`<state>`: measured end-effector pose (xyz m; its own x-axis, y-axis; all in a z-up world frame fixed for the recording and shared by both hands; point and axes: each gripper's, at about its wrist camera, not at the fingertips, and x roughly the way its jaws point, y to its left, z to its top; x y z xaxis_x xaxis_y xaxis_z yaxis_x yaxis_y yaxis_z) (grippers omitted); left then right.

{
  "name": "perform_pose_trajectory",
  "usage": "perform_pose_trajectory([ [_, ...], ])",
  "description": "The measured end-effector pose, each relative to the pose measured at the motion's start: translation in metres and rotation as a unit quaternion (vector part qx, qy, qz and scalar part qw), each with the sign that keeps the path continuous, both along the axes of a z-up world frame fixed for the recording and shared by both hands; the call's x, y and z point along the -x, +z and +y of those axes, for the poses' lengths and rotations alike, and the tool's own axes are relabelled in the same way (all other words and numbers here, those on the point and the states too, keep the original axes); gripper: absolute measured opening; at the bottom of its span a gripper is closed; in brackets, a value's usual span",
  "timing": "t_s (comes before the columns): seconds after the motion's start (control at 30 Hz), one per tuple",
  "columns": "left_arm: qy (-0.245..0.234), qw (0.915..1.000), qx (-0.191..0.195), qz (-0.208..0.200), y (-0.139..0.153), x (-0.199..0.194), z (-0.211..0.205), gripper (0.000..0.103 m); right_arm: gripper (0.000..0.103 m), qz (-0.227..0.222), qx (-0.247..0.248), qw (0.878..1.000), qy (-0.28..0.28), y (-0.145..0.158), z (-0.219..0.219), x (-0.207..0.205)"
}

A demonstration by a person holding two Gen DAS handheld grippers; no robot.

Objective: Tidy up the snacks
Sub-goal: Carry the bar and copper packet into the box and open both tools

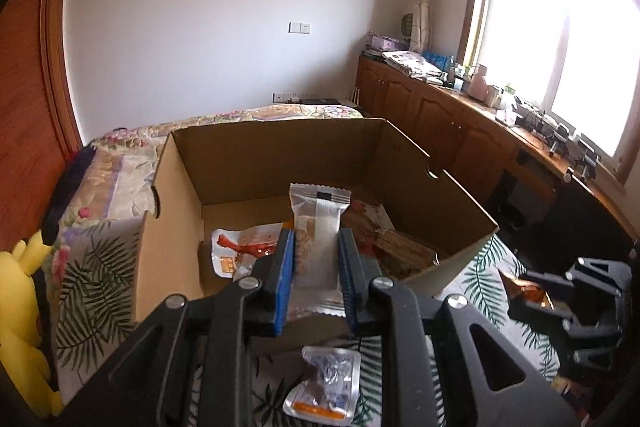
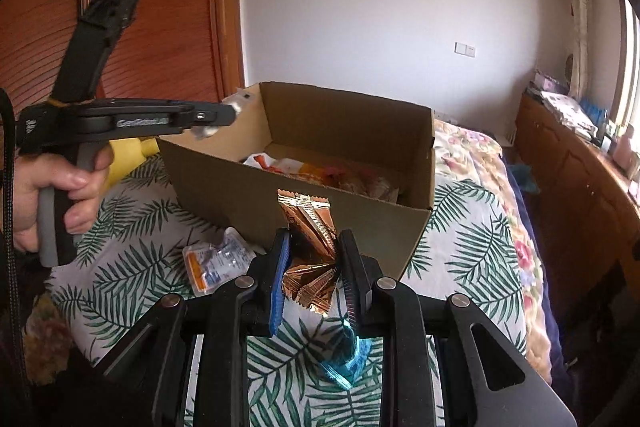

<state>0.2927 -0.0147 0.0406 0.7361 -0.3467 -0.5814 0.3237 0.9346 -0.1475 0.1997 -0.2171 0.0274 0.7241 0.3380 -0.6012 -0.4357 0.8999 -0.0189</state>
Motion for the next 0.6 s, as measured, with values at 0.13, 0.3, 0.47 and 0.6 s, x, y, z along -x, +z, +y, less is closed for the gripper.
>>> perform_pose_trajectory([
  [0.13,0.014,0.9997,0.012,0.013,-0.011,-0.013,0.000,0.019,0.023,0.000,-0.007,1.000,-0.006,0.006,0.004,-0.010],
  [0.3,0.028,0.9993,0.013,0.021,-0.023,-0.022,0.001,0.019,0.023,-0.002,-0.020,1.000,-0.019,0.014,0.011,-0.036],
  [0.47,0.027,0.9992,0.000,0.030,-0.033,-0.026,-0.002,0.019,0.023,0.022,-0.050,0.998,-0.031,0.012,0.017,-0.067],
  [0.6,0.031,0.9988,-0.004,0.037,-0.038,-0.031,-0.005,0.019,0.023,0.040,-0.069,0.996,-0.045,0.006,0.019,-0.084],
])
